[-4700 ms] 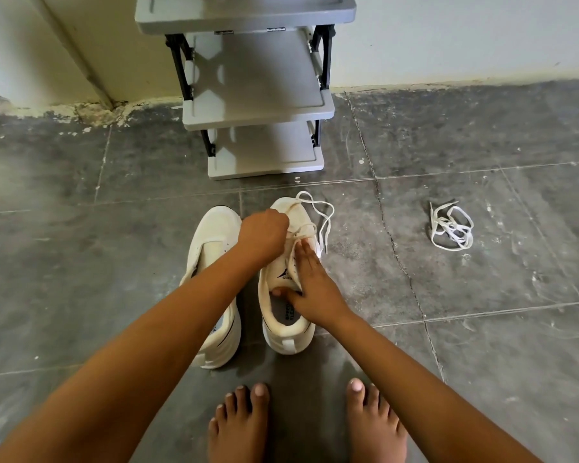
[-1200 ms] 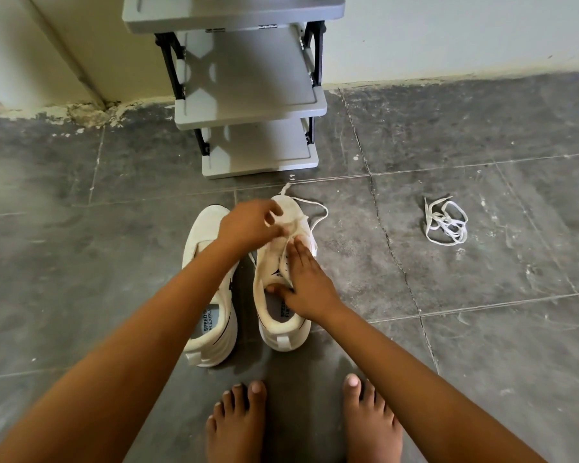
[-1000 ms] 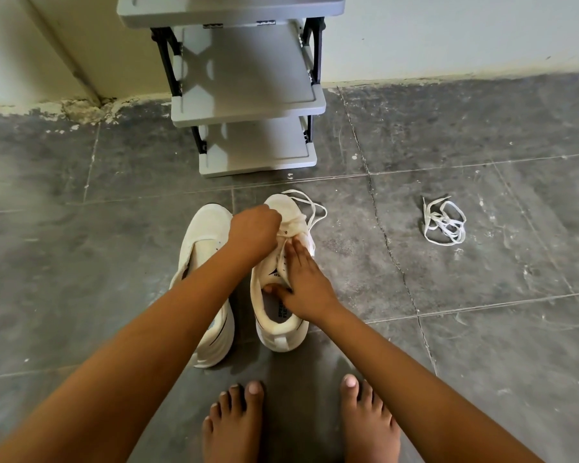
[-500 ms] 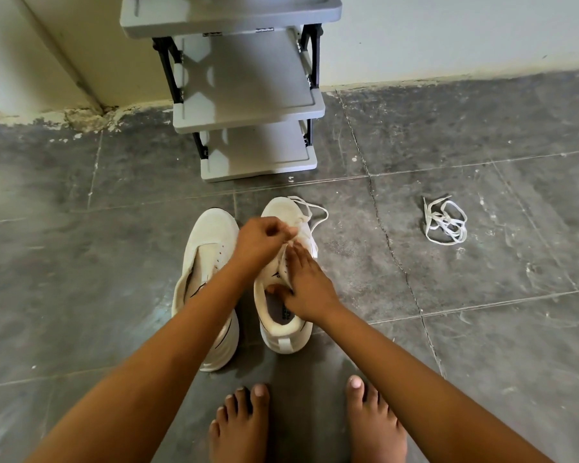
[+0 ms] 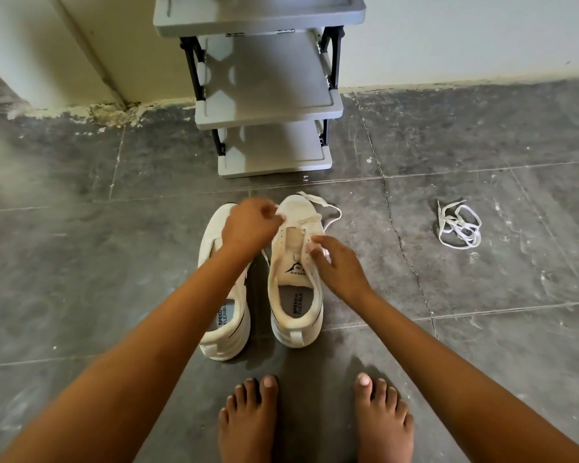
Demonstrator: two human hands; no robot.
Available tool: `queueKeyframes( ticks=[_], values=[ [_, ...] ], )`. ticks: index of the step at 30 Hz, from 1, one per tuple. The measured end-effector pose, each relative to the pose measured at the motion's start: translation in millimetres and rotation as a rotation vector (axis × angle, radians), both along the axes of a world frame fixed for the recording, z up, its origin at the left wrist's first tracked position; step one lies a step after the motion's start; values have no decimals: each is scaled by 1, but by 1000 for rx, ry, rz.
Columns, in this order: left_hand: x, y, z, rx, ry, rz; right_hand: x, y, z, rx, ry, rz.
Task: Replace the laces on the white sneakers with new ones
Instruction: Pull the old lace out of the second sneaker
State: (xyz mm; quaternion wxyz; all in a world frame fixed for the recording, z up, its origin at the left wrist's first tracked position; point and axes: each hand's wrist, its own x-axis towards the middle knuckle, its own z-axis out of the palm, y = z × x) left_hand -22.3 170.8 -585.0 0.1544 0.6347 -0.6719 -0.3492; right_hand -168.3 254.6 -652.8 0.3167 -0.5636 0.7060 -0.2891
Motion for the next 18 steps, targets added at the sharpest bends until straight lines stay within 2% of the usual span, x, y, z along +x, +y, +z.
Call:
queueKeyframes(
  ticks=[2,4,8,11,13,18],
  values=[
    [1,12,-4,95,-222,-199,-5,-9,-1,-2,77,-93],
    [-1,21,-8,99,-342,-295,-7,-19,-4,73,142,-92],
    [-4,26,-16,-54,-368,-310,-6,-32,-9,56,155,-170],
    [-4,27,-20,-90,-339,-293,-11,-38,-5,31,175,-204],
    [-3,27,-25,-98,-335,-280,-12,-42,2,12,50,-215],
    [-4,29,-29,-105,-349,-271,-12,-53,50,-52,-561,-286]
  ],
)
